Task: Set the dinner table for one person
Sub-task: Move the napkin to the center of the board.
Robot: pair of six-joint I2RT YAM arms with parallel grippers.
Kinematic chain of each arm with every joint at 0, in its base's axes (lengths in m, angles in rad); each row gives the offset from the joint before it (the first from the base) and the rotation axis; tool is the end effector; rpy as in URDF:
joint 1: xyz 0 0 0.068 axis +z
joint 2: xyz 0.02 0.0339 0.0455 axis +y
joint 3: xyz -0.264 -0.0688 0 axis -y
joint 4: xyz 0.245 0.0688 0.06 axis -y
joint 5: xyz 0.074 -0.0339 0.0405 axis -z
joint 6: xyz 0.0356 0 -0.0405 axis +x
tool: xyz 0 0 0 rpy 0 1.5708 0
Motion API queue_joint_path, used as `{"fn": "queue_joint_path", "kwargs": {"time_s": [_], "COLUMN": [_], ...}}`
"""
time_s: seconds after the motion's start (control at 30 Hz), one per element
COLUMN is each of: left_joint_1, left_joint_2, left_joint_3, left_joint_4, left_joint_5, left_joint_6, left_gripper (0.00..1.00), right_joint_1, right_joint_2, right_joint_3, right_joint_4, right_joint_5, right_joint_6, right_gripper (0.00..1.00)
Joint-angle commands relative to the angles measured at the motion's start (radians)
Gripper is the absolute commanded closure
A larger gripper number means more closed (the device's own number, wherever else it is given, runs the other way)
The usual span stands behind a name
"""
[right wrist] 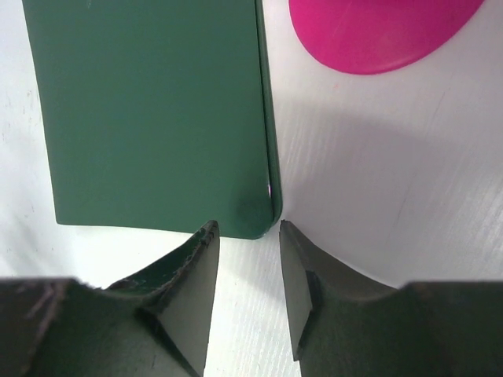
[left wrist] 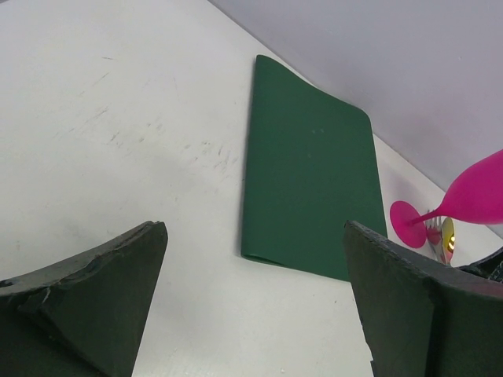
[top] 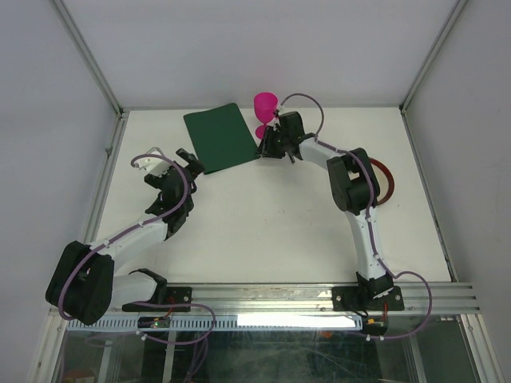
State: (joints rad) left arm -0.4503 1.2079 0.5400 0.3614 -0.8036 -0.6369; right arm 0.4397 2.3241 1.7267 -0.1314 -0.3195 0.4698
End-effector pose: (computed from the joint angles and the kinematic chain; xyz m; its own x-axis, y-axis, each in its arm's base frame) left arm 0.2362 -0.0857 0.2259 -0.0306 -0.4437 -0.8956 -0.4154 0.8206 -0.3924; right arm 0.4634 0.2303 0.1461 -0.8163 0.0910 -0.5705 -0.2766 0.8054 0.5242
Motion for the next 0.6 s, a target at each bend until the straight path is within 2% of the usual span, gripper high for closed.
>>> {"fn": "queue_joint_path", "kwargs": {"time_s": [0.0,0.57], "left_joint_1": [0.012,0.015], "left_joint_2": [-0.011,0.009], "left_joint_3": [-0.007,-0.018], "left_joint_4": [0.051,0.057], "left_joint_5": [-0.01,-0.01], "left_joint_6": [0.028,0.011], "left_gripper": [0.01,0.01], "right_joint_1": [-0.003,0.002], "right_joint_2": [0.02,0.041], "right_joint_3": [0.052,0.076], "right_joint_4": [0.014,0.017], "right_joint_5": [-0.01,-0.038], "right_joint_6": [-0.002,0.025], "right_gripper": [0.6,0.62]}}
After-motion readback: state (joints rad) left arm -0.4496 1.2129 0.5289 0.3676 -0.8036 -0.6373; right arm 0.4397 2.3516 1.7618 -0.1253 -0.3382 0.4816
